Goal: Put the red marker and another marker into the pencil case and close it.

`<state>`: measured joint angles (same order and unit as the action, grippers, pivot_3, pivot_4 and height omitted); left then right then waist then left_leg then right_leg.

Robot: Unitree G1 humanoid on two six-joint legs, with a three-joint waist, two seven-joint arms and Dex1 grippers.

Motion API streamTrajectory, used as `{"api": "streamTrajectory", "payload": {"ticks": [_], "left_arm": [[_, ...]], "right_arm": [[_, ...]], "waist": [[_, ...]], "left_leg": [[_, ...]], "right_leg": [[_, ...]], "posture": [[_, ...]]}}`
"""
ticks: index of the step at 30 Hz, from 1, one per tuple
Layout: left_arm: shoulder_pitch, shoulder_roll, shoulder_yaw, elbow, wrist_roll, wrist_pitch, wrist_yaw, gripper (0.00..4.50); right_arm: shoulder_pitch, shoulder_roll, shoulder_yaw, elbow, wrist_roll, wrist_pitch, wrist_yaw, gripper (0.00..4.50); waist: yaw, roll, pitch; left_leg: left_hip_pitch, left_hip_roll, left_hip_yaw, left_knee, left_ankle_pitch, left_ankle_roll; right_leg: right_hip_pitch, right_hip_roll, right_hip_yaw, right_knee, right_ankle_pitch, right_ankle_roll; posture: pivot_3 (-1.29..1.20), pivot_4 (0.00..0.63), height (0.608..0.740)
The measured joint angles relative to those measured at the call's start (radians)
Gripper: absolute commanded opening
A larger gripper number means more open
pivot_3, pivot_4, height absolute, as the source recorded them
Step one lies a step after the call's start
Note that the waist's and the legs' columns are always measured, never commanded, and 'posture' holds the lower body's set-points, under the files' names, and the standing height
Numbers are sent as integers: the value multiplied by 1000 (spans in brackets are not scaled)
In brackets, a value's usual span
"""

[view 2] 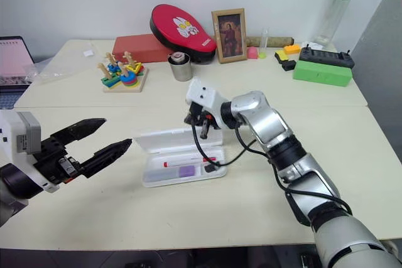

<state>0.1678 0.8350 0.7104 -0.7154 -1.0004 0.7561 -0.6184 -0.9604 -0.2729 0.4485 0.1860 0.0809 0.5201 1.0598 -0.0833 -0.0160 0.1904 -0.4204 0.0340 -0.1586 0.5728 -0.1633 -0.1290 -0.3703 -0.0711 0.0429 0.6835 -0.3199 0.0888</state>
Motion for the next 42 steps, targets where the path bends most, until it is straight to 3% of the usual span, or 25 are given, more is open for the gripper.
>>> {"api": "streamTrajectory", "payload": {"ticks": [5, 10, 19, 23, 26, 30, 34, 42], "left_arm": [[61, 54, -19, 3, 8, 1, -96, 4500], [57, 91, -33, 18, 19, 0, -149, 4500], [-6, 96, -86, 37, 25, -1, -155, 4500], [-41, 87, -117, 81, 48, 2, -113, 4500], [-97, 58, -165, 170, 128, -20, -62, 4500], [-159, 35, -221, 341, 258, -61, 7, 4500], [-235, 29, -285, 508, 400, -146, 39, 4500], [-256, 19, -291, 650, 478, -222, -1, 4500]], "right_arm": [[121, -64, 122, -84, -23, 0, 83, 20], [134, -84, 164, -122, -71, -28, 88, 20], [167, -78, 162, -143, -104, -42, 68, 20], [209, -62, 58, -135, -17, 1, 64, 20], [211, -61, -93, -132, 70, 17, 34, 500], [208, -132, -236, -113, 118, 47, 2, 1564], [243, -173, -299, -79, 135, 77, -50, 2490], [306, -225, -370, -76, 146, 102, -110, 4465]], "waist": [[-1, 1, 0], [0, 0, 0], [0, 0, 0], [2, 0, 0], [8, 1, 1], [19, 0, 0], [22, 0, 0], [24, 0, 0]], "left_leg": [[1, 0, 0, 0, 0, 0], [1, 0, 0, 0, 0, 0], [3, 0, 0, 0, 0, 0], [3, 0, 1, 0, 0, 0], [2, 0, 0, 0, 0, 0], [2, 0, 1, -1, 0, 0], [1, 0, 1, -1, 0, 0], [-1, 0, 1, -1, 0, 0]], "right_leg": [[0, 0, 1, 0, 0, 0], [1, 0, 1, -1, 0, 0], [3, 0, 1, -1, 0, 0], [2, 0, 1, -1, 0, 0], [2, 0, 1, -1, 0, 0], [2, 0, 0, -2, 0, 0], [0, 0, 1, -2, 0, 0], [-1, 0, 1, -1, 0, 0]], "posture": [[0, 150, 740], [0, 150, 740], [0, 150, 740], [0, 150, 740], [0, 150, 740], [0, 150, 740], [0, 150, 740], [0, 150, 740]]}}
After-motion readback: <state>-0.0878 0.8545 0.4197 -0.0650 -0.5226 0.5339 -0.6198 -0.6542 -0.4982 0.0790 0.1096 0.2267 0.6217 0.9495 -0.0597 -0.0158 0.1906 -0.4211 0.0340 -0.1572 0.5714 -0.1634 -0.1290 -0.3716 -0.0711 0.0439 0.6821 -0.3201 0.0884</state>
